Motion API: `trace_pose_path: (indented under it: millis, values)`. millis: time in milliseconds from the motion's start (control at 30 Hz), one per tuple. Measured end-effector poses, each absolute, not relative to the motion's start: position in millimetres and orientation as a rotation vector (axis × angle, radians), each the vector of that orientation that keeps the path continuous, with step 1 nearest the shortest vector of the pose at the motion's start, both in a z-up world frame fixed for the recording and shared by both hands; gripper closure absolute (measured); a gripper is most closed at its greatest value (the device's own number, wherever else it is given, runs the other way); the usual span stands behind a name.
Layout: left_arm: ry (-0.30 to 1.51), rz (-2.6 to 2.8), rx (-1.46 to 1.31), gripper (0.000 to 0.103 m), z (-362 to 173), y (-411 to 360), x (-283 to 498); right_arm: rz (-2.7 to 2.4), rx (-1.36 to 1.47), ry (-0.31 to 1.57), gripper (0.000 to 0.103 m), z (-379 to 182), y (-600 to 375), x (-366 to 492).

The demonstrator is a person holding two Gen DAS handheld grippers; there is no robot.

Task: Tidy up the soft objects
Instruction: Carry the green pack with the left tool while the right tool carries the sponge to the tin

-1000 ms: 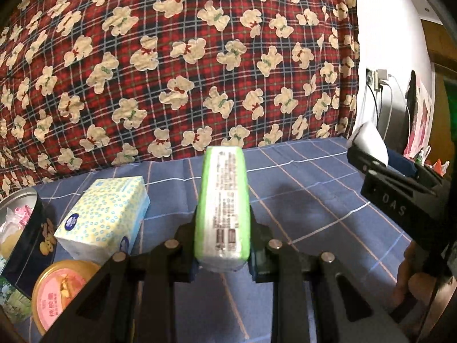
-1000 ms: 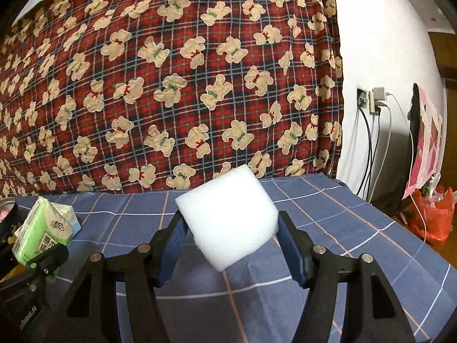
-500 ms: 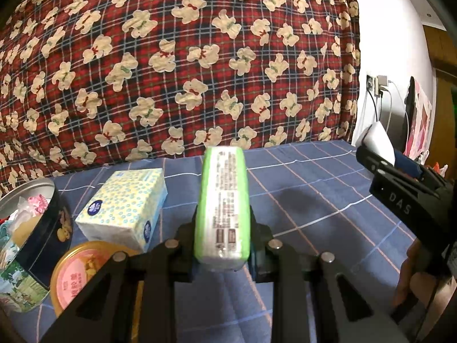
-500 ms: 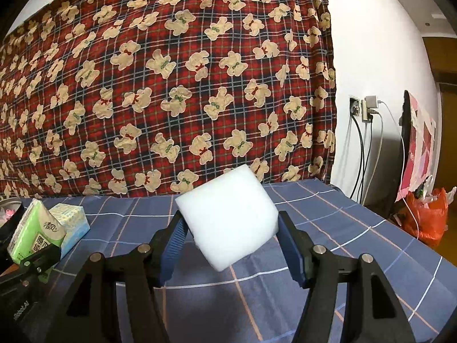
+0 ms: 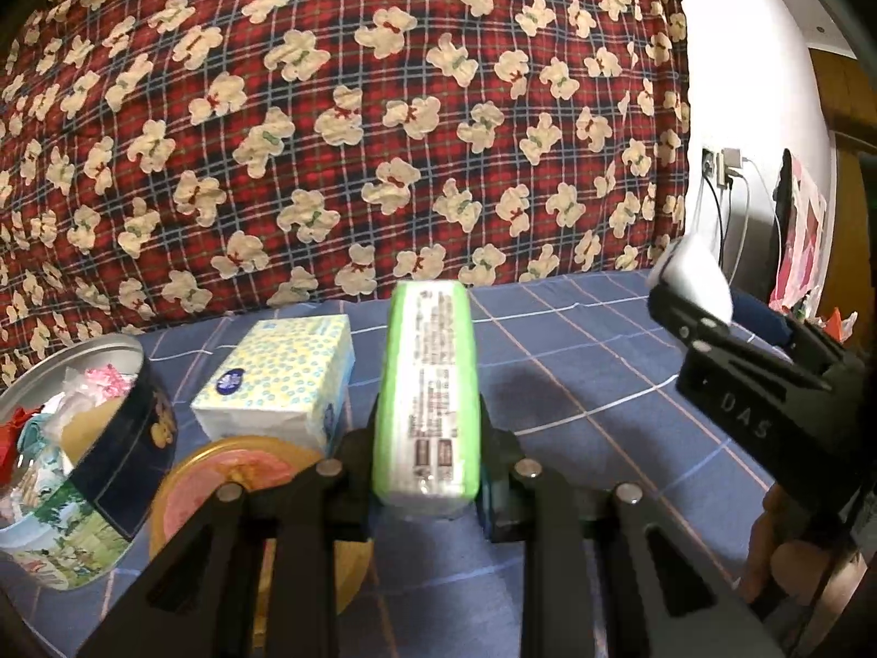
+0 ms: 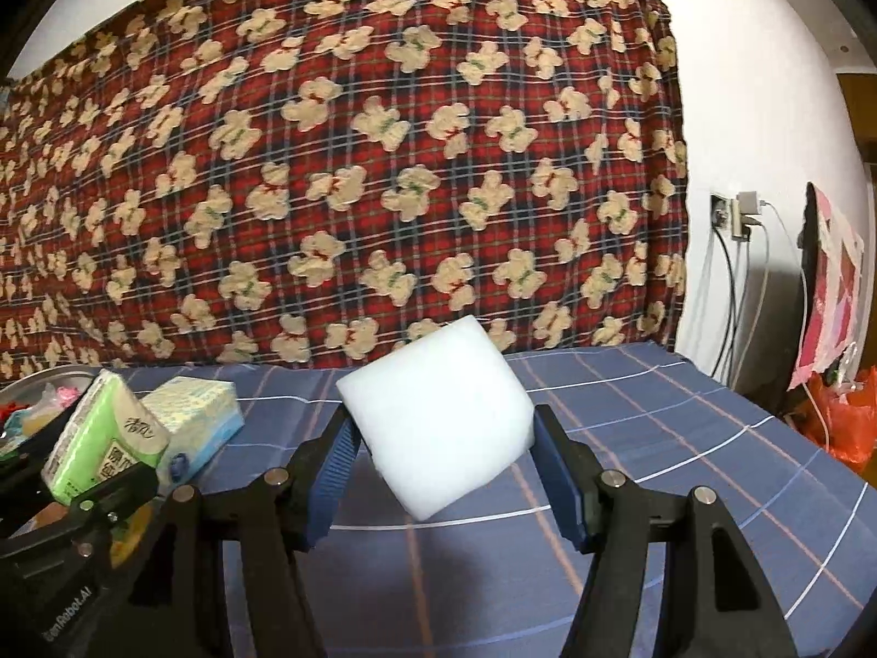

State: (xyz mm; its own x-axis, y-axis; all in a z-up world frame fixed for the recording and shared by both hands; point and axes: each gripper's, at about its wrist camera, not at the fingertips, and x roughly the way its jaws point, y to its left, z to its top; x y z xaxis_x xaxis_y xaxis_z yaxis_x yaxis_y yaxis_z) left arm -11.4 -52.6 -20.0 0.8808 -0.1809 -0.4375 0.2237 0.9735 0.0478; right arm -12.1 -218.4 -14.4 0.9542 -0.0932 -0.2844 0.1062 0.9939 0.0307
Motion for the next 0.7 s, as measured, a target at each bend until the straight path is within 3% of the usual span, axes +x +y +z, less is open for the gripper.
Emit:
trace_pose_path:
  millis: [700]
  values:
    - [0.406,-0.132,0.062,0.079,-10.5,7.5,-24.1,0.056,0.071,0.301,0.038,-15.3,-140.7,-19.8]
